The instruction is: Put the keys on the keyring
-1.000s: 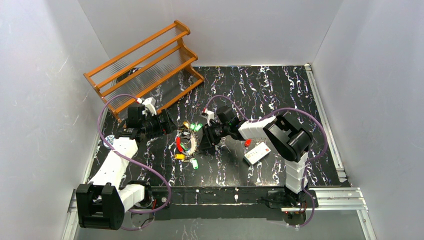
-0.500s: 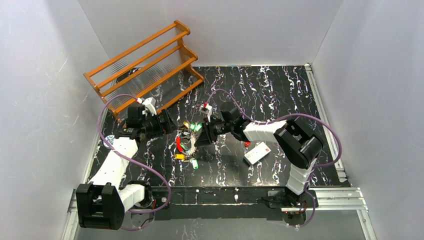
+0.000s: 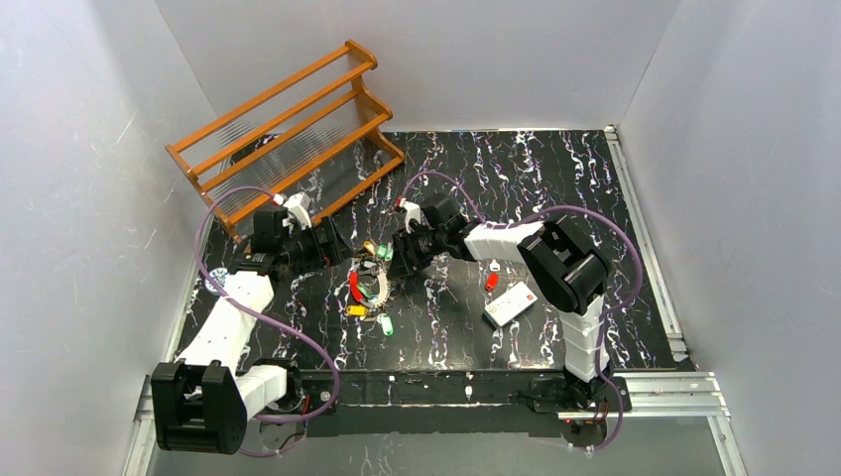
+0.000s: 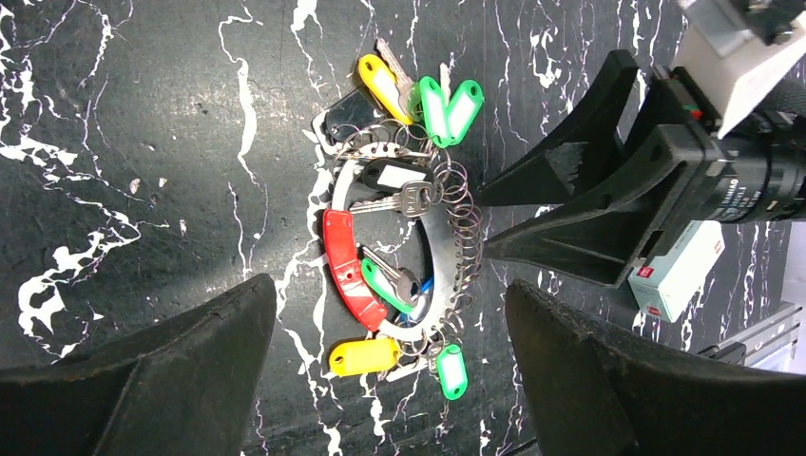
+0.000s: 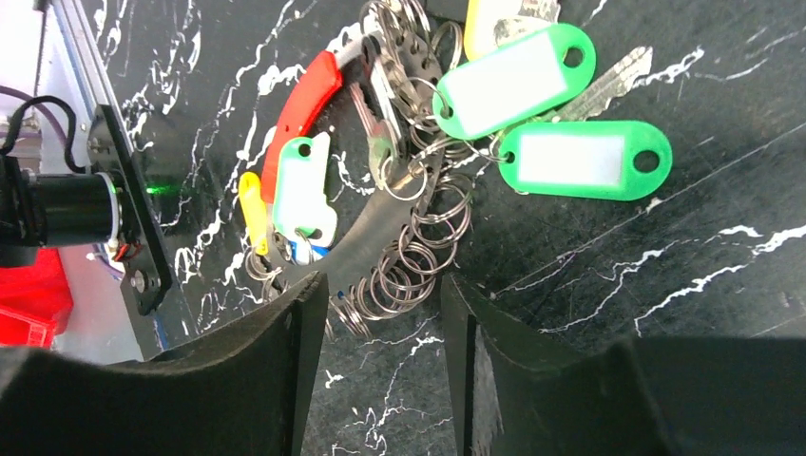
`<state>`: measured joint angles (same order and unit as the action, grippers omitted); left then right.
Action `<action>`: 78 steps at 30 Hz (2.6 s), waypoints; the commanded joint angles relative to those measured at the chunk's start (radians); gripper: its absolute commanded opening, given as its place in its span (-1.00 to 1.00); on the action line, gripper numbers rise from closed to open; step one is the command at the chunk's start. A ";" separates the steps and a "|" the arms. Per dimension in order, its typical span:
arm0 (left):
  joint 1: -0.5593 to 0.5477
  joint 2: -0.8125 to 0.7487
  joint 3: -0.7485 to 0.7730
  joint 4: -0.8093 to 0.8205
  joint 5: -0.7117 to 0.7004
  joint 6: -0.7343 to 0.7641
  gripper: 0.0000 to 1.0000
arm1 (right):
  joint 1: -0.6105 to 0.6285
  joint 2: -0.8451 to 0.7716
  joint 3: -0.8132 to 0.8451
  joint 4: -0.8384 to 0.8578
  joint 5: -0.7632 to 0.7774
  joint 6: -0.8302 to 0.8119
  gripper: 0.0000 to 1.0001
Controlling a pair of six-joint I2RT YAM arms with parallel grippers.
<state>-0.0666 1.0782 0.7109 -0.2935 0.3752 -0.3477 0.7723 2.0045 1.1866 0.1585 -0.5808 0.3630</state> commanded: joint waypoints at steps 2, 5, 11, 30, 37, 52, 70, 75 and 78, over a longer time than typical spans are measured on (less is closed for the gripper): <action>0.005 0.016 0.004 -0.003 0.048 0.005 0.75 | 0.001 0.011 0.065 -0.077 0.008 -0.056 0.14; 0.005 0.030 0.001 0.004 0.064 0.000 0.75 | 0.001 -0.005 0.051 -0.082 0.007 -0.066 0.14; 0.003 0.051 -0.015 0.025 0.088 -0.019 0.68 | 0.004 -0.038 0.013 -0.094 0.002 -0.074 0.13; -0.071 0.086 -0.009 -0.004 0.018 -0.025 0.53 | 0.186 -0.098 0.041 -0.178 0.091 -0.033 -0.15; -0.071 0.083 -0.009 -0.006 0.014 -0.024 0.56 | 0.206 -0.080 0.072 -0.261 0.209 -0.016 -0.12; -0.071 0.081 -0.004 -0.010 0.011 -0.019 0.58 | 0.211 -0.006 0.130 -0.296 0.256 -0.027 -0.30; -0.071 0.083 -0.001 -0.012 0.011 -0.016 0.59 | 0.187 -0.080 0.155 -0.366 0.402 -0.229 -0.97; -0.071 0.083 -0.001 -0.013 0.014 -0.014 0.59 | 0.168 -0.090 0.171 -0.393 0.502 -0.258 -0.94; -0.071 0.082 0.000 -0.013 0.015 -0.014 0.59 | 0.160 -0.107 0.170 -0.396 0.547 -0.251 -0.63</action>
<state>-0.1341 1.1809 0.7002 -0.2836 0.3847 -0.3744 0.9520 1.9667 1.3197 -0.2100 -0.1455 0.1463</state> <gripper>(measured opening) 0.793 0.090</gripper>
